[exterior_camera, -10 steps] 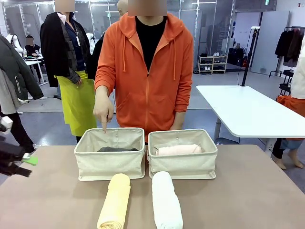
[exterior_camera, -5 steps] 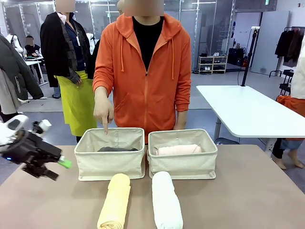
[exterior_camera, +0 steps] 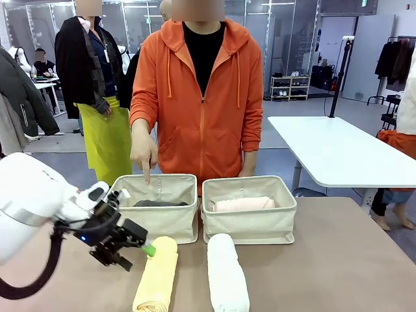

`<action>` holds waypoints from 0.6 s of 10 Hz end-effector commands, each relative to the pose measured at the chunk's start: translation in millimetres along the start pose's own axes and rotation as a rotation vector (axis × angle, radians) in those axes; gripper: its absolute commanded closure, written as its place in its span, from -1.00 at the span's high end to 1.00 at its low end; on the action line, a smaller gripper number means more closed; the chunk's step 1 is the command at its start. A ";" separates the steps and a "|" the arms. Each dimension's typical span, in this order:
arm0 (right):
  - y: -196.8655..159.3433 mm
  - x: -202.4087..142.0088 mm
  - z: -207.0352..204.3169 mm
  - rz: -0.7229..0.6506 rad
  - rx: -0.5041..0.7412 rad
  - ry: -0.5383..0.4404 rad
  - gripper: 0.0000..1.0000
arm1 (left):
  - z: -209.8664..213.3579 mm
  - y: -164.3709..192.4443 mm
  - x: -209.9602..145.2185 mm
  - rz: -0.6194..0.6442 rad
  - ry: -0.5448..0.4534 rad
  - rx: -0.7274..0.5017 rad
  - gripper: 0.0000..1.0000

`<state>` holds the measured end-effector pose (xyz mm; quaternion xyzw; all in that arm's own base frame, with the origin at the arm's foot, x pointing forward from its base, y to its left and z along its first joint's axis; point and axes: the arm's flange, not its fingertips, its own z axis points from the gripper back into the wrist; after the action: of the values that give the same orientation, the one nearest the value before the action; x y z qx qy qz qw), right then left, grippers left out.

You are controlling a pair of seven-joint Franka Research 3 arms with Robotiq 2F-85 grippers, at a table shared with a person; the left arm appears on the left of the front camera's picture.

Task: Divide the towels into two baskets.
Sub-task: Pick up one hotel-folded towel from the bottom of the table and place it in the Fabric basket indicated by the person.

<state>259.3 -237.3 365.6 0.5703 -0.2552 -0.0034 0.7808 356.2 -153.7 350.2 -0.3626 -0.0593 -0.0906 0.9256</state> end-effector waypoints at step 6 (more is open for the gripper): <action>3.0 -0.9 2.8 0.006 -0.001 0.016 1.00 | -43.7 4.1 -6.8 0.013 0.002 0.086 1.00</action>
<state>259.3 -237.4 365.7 0.5703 -0.2553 -0.0034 0.7808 351.0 -183.4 310.3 -0.3218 -0.0596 -0.0767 0.9418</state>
